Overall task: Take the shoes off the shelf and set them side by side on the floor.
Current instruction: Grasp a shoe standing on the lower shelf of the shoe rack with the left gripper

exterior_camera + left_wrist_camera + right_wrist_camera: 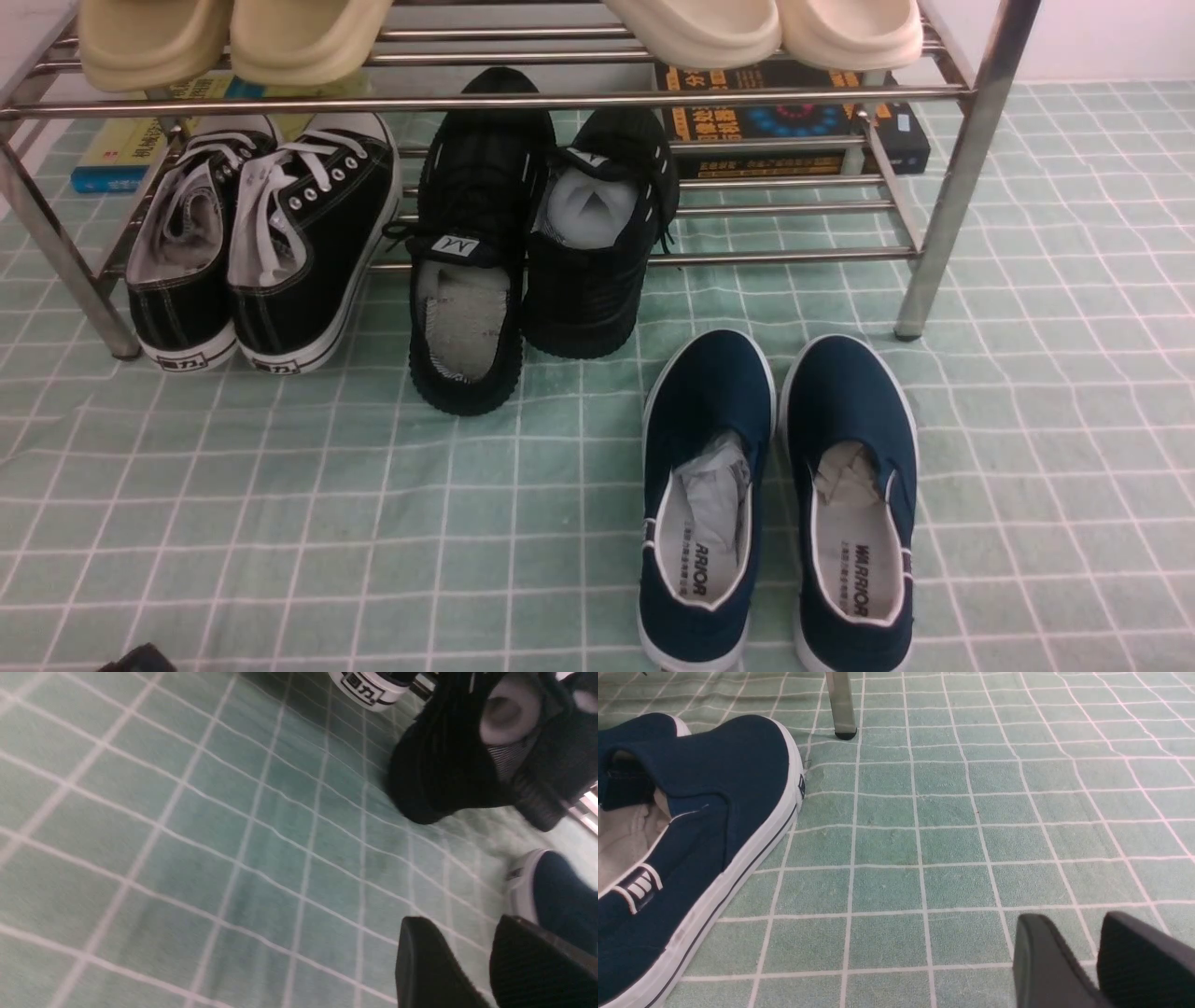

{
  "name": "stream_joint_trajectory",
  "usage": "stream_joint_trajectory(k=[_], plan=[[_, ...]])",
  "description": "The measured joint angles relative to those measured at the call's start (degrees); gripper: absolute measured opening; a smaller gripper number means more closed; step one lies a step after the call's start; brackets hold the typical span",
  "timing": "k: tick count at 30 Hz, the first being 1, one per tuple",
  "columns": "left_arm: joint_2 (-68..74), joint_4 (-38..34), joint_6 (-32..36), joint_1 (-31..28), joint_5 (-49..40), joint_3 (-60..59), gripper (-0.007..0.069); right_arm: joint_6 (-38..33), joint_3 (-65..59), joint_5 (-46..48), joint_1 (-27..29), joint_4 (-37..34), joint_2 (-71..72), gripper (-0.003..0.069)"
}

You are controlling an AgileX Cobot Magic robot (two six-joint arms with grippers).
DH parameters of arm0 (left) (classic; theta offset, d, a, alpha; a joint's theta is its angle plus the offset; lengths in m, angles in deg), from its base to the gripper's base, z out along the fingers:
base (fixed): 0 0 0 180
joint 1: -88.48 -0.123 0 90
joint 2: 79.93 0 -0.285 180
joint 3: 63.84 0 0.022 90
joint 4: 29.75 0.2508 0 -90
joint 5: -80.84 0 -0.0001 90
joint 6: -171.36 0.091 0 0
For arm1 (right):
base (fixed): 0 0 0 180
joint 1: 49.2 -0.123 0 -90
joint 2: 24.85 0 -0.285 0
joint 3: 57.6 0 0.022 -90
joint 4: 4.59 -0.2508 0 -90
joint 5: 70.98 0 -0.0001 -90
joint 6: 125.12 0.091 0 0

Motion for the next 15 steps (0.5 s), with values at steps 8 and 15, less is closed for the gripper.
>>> stream_joint_trajectory(k=[8,15], plan=[[0.0,-8.8,-2.6,0.0,-0.2,-0.2,0.0242,0.1,0.0,0.0,0.0,0.0,0.0,0.0219],[0.0,-8.0,-2.1,0.0,3.0,-0.3,0.0240,0.1,0.0,0.0,0.0,0.0,0.0,0.0230]])
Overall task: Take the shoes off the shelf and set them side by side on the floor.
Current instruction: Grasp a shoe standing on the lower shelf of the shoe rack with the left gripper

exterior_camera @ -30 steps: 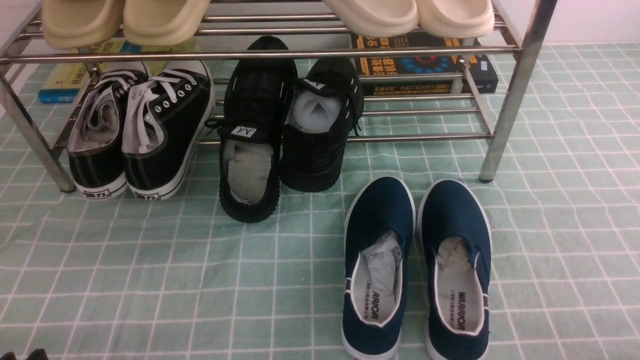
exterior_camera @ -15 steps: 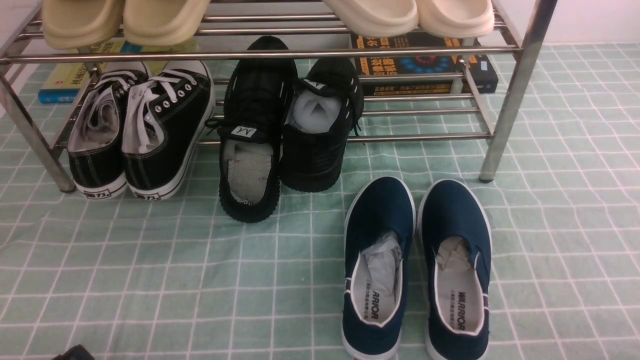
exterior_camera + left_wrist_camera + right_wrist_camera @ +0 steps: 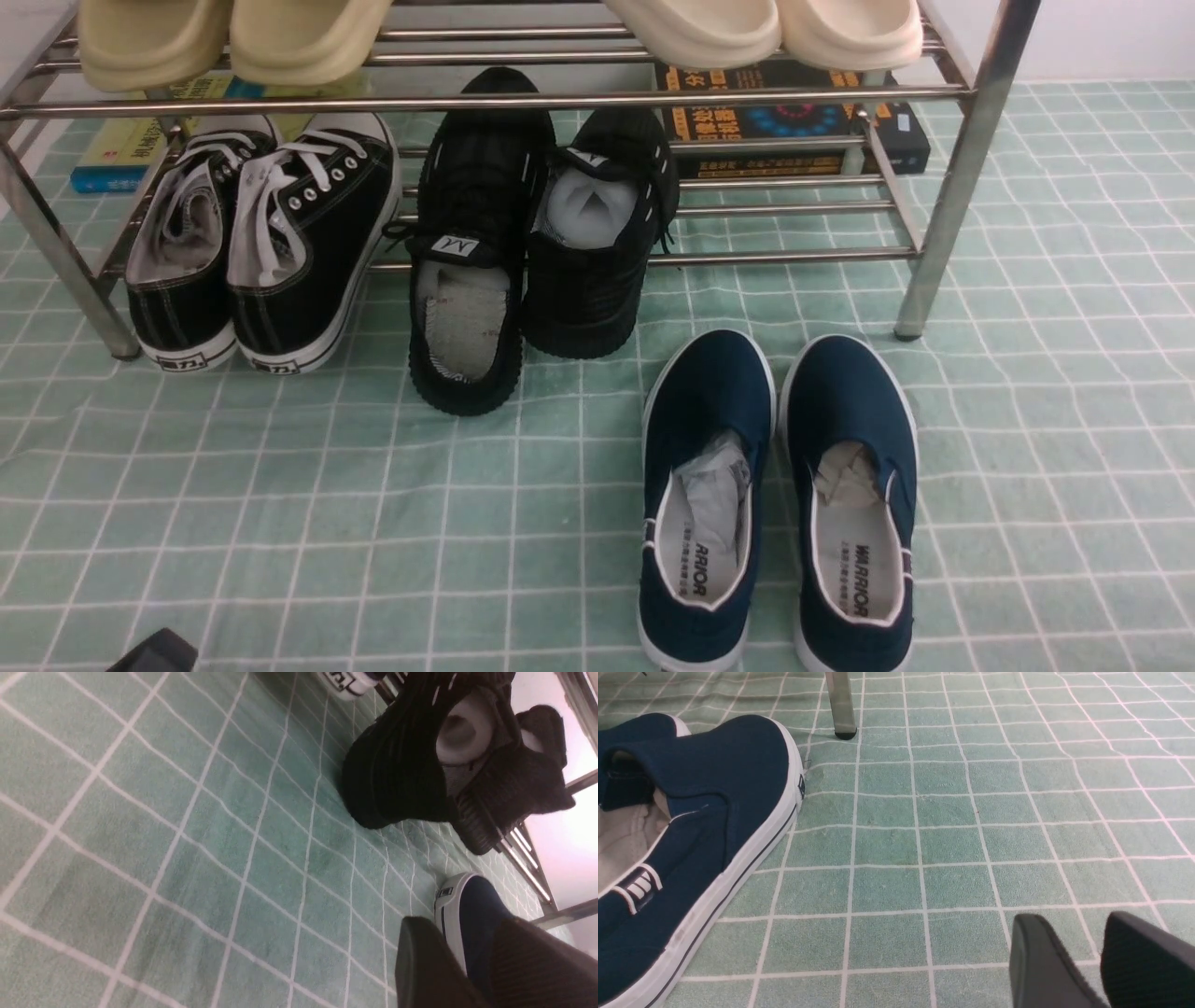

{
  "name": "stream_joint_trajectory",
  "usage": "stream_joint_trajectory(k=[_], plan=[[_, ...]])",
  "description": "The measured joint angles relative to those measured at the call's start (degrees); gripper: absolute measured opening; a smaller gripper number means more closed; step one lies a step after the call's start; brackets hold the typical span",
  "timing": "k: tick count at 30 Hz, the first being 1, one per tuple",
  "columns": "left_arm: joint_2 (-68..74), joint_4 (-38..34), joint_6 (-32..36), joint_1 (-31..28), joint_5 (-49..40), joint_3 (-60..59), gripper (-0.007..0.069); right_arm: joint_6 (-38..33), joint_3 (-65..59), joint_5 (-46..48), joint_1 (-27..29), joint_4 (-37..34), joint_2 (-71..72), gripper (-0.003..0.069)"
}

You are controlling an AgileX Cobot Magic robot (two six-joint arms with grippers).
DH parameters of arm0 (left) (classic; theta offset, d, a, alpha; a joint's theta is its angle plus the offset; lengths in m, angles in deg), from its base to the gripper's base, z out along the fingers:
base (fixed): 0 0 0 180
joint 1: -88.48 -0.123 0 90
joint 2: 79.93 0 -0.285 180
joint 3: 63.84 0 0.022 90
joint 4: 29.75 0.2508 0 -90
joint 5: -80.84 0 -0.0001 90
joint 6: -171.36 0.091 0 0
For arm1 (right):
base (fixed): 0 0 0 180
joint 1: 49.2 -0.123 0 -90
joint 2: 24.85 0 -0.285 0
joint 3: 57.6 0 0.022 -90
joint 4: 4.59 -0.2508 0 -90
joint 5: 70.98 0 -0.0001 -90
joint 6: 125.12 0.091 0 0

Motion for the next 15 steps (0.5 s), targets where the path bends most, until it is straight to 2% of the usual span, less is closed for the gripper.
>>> stream_joint_trajectory(k=[3,6,8,10,13,15], plan=[[0.0,-1.0,-0.5,0.0,2.8,0.3,0.0200,0.0,0.0,0.0,0.0,0.0,0.0,0.0236],[0.0,-1.2,-0.3,0.0,0.3,2.7,0.0145,0.0,0.0,0.0,0.0,0.0,0.0,0.0237],[0.1,0.4,1.2,0.0,-3.3,9.9,0.0048,0.0,0.0,0.0,0.0,0.0,0.0,0.0237],[1.7,2.4,1.5,0.0,-4.4,14.4,0.0014,0.0,0.0,0.0,0.0,0.0,0.0,0.0237],[6.9,5.4,1.6,0.0,-6.4,20.2,0.0001,0.0,0.0,0.0,0.0,0.0,0.0,0.0237],[16.8,8.0,1.6,0.0,-14.0,26.5,0.0001,0.0,0.0,0.0,0.0,0.0,0.0,0.0237]])
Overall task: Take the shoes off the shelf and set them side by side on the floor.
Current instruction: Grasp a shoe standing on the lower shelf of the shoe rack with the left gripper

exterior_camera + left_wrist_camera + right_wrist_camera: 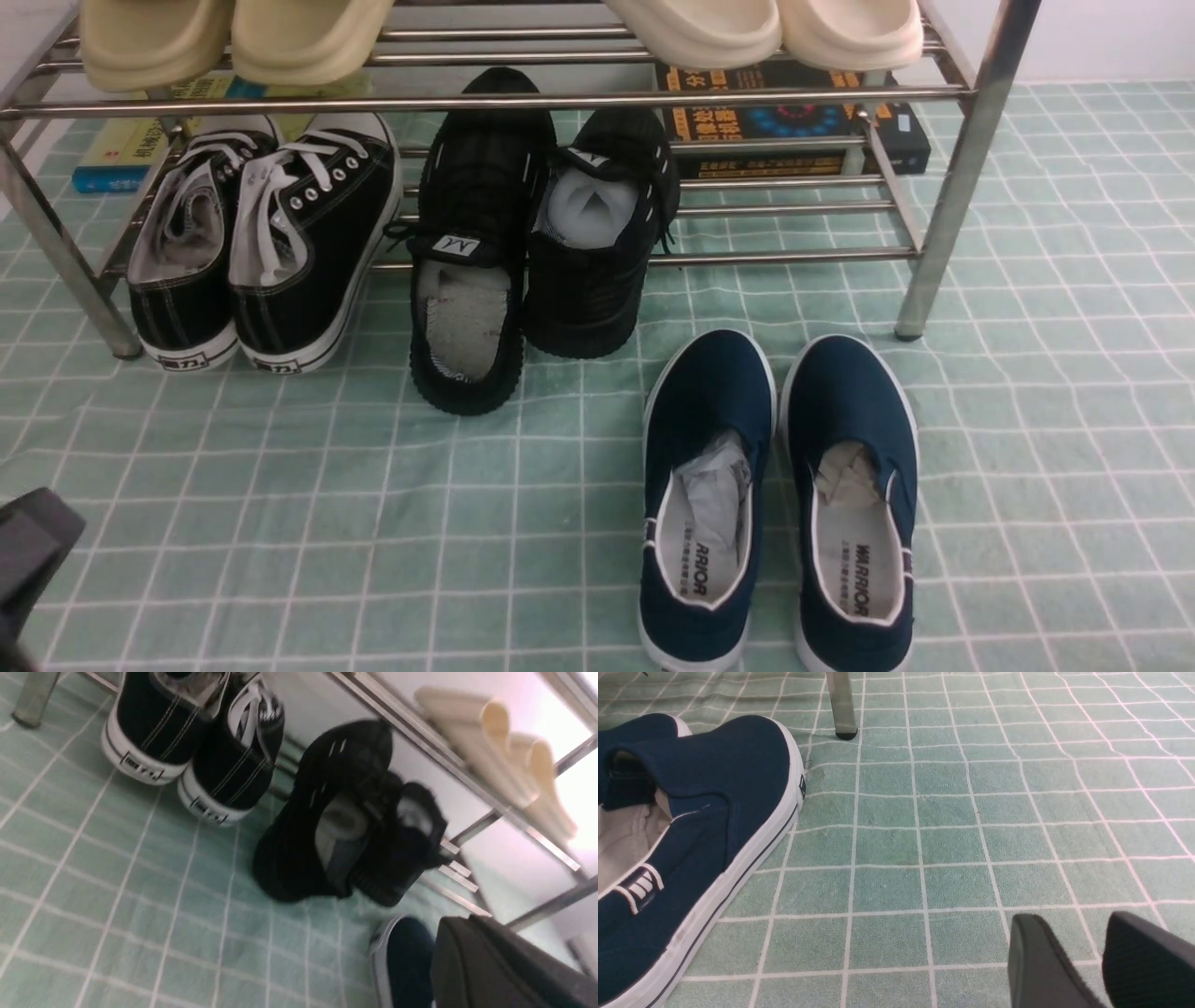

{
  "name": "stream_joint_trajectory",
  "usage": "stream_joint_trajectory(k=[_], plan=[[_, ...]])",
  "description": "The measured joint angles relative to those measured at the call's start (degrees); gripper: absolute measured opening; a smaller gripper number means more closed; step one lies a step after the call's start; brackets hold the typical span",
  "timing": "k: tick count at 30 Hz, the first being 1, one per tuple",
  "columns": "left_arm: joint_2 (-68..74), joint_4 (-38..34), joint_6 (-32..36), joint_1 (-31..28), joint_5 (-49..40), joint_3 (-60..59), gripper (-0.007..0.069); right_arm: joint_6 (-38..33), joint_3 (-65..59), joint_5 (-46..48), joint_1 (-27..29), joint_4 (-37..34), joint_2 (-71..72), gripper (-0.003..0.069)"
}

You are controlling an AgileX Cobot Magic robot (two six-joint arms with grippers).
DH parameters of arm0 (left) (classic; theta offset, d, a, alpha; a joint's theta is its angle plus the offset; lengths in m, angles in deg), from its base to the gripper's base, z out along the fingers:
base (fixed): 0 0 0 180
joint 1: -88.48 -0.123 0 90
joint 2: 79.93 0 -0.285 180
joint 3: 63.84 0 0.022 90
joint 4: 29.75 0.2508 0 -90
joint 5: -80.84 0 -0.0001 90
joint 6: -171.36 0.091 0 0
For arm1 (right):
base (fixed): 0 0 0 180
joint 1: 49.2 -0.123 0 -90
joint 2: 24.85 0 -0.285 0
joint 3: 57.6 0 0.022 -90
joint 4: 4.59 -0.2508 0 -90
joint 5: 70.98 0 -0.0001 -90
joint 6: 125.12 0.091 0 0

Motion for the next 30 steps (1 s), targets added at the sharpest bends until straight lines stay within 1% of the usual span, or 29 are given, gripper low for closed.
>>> stream_joint_trajectory(k=[1,2,3,4,5,6,7,9,11,13,14,15,16,19,20,22,23,26,28,30], plan=[[4.9,0.9,0.2,0.0,-3.2,2.3,0.0001,0.0,0.0,0.0,0.0,0.0,0.0,0.0237],[5.7,1.0,0.2,0.0,-3.8,2.7,0.0001,0.0,0.0,0.0,0.0,0.0,0.0,0.0237],[11.6,2.4,0.4,0.0,-7.6,5.1,0.0001,0.0,0.0,0.0,0.0,0.0,0.0,0.0237],[12.4,2.6,0.4,0.0,-8.0,5.4,0.0001,0.0,0.0,0.0,0.0,0.0,0.0,0.0237],[19.8,4.8,0.5,0.0,-10.5,8.5,0.0002,0.0,0.0,0.0,0.0,0.0,0.0,0.0237],[20.6,5.0,0.5,0.0,-10.7,9.3,0.0003,0.0,0.0,0.0,0.0,0.0,0.0,0.0237],[27.4,7.6,0.6,0.0,-11.4,12.8,0.0015,0.0,0.0,0.0,0.0,0.0,0.0,0.0237],[33.8,9.5,0.6,0.0,-12.3,17.2,0.0038,0.0,0.0,0.0,0.0,0.0,0.0,0.0237],[40.6,9.4,1.1,0.0,-12.9,22.2,0.0071,0.0,0.0,0.0,0.0,0.0,0.0,0.0237],[46.0,7.4,3.8,1.3,-12.9,26.2,0.0102,0.0,0.0,0.0,0.0,0.0,0.0,0.0237],[49.3,5.5,5.9,2.7,-12.5,28.6,0.0122,0.0,0.0,0.0,0.0,0.0,0.0,0.0237],[49.3,5.5,6.3,3.1,-12.4,28.6,0.0122,0.0,0.0,0.0,0.0,0.0,0.0,0.0237],[53.2,3.7,9.4,6.5,-11.6,31.4,0.0148,0.0,0.0,0.0,0.0,0.0,0.0,0.0237],[59.6,4.2,11.4,12.1,-9.4,35.7,0.0183,0.0,0.0,0.0,0.0,0.0,0.0,0.0237],[61.0,5.1,11.3,13.2,-8.8,36.6,0.0192,0.0,0.0,0.0,0.0,0.0,0.0,0.0237],[64.3,7.8,8.9,15.1,-7.2,38.5,0.0209,0.0,0.0,0.0,0.0,0.0,0.0,0.0237],[64.6,8.1,8.5,15.3,-7.0,38.7,0.0211,0.0,0.0,0.0,0.0,0.0,0.0,0.0237],[69.2,12.5,3.7,16.0,-2.9,40.6,0.0244,-0.1,0.0,0.0,0.0,0.0,0.0,0.0237],[70.6,13.4,3.1,16.0,-0.9,40.9,0.0254,-0.1,0.0,0.0,0.0,0.0,0.0,0.0237],[72.9,14.3,2.7,16.0,3.5,41.1,0.0268,-0.1,0.0,0.0,0.0,0.0,0.0,0.0237]])
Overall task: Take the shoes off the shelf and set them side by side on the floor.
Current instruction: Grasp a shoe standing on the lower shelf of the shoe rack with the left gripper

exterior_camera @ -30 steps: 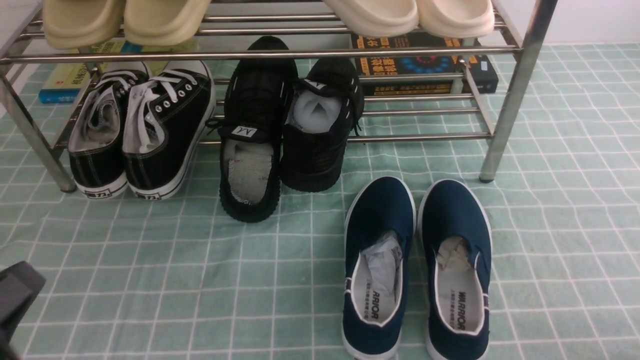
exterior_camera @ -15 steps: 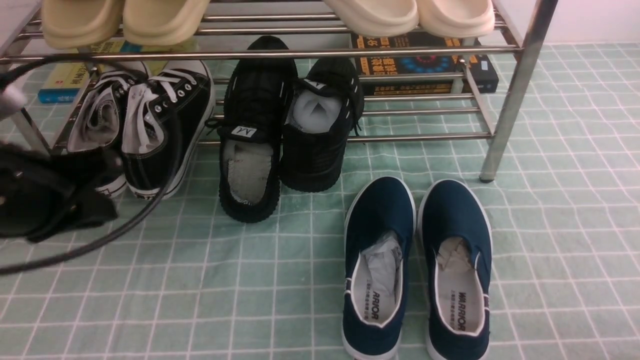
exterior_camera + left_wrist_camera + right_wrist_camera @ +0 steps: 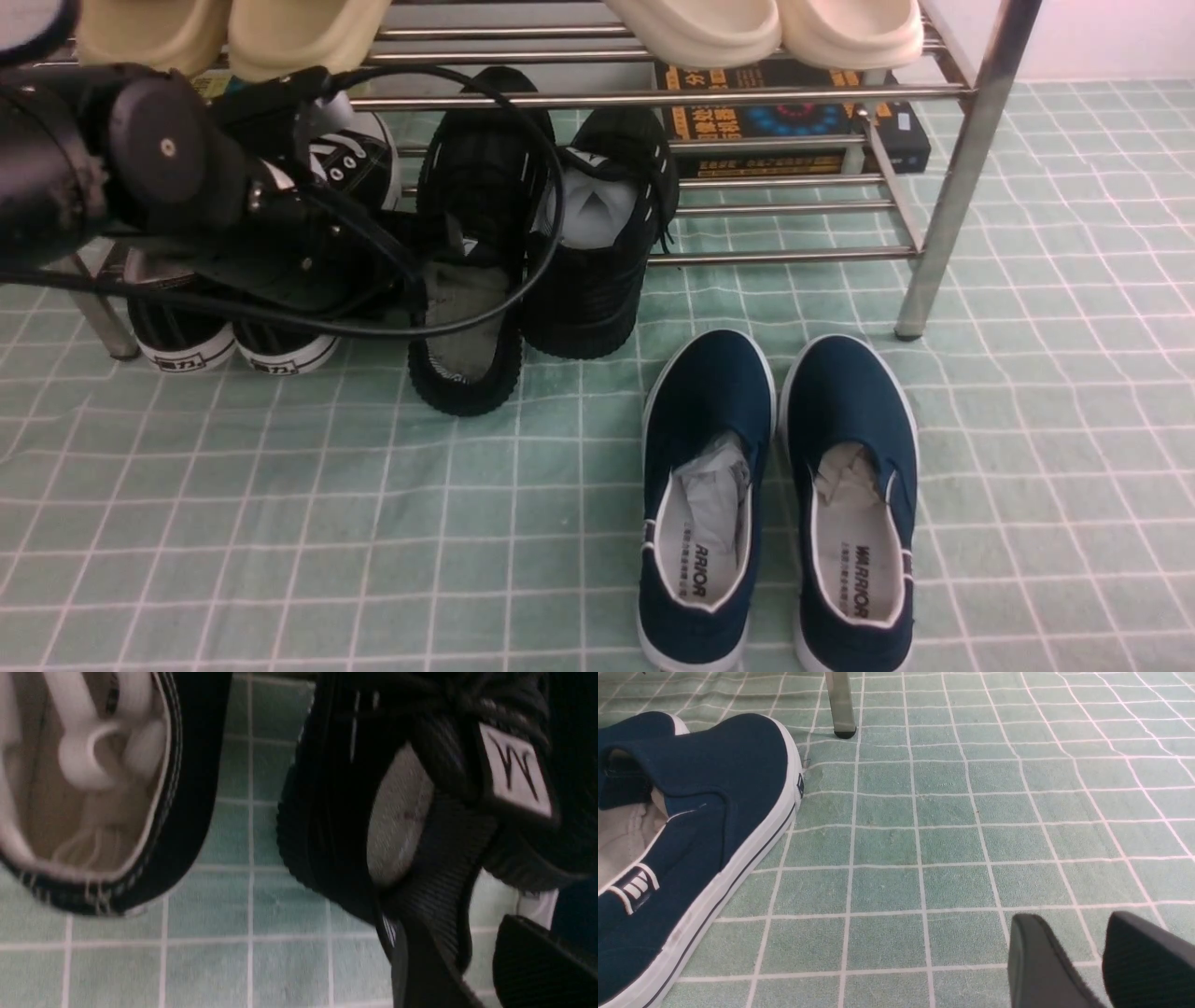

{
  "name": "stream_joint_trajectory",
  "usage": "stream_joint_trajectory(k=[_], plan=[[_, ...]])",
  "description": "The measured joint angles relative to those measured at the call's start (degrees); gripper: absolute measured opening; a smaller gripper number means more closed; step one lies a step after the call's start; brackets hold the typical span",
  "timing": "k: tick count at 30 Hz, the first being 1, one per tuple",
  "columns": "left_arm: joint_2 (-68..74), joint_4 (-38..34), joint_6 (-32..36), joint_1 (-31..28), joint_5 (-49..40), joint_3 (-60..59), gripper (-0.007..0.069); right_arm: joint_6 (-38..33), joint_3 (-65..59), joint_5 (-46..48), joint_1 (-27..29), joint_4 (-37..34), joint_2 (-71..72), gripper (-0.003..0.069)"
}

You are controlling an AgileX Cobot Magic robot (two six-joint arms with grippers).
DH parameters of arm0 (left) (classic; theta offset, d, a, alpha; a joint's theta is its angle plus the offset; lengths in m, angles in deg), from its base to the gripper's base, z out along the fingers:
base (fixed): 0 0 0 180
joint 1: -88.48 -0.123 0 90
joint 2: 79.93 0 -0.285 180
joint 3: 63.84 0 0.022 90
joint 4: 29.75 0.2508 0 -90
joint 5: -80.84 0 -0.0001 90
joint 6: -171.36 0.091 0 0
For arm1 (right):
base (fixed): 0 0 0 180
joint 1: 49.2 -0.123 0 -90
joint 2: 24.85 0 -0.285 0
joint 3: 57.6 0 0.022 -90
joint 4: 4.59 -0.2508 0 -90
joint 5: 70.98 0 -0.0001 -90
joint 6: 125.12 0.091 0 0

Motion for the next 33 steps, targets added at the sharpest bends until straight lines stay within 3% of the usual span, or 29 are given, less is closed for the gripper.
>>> stream_joint_trajectory(k=[11,21,24,29,33], plan=[[8.1,9.1,1.5,0.0,13.7,0.1,0.0282,-0.1,0.0,0.0,0.0,0.0,0.0,0.0237],[12.8,10.2,1.2,0.0,19.6,0.1,0.0272,-0.1,0.0,0.0,0.0,0.0,0.0,0.0237],[13.7,10.2,1.2,0.0,20.0,0.1,0.0237,-0.1,0.0,0.0,0.0,0.0,0.0,0.0237],[13.7,10.1,1.2,0.0,18.4,0.1,0.0061,-0.1,0.0,0.0,0.0,0.0,0.0,0.0237],[12.4,9.4,1.2,0.0,15.5,0.1,0.0031,-0.1,0.0,0.0,0.0,0.0,0.0,0.0237]])
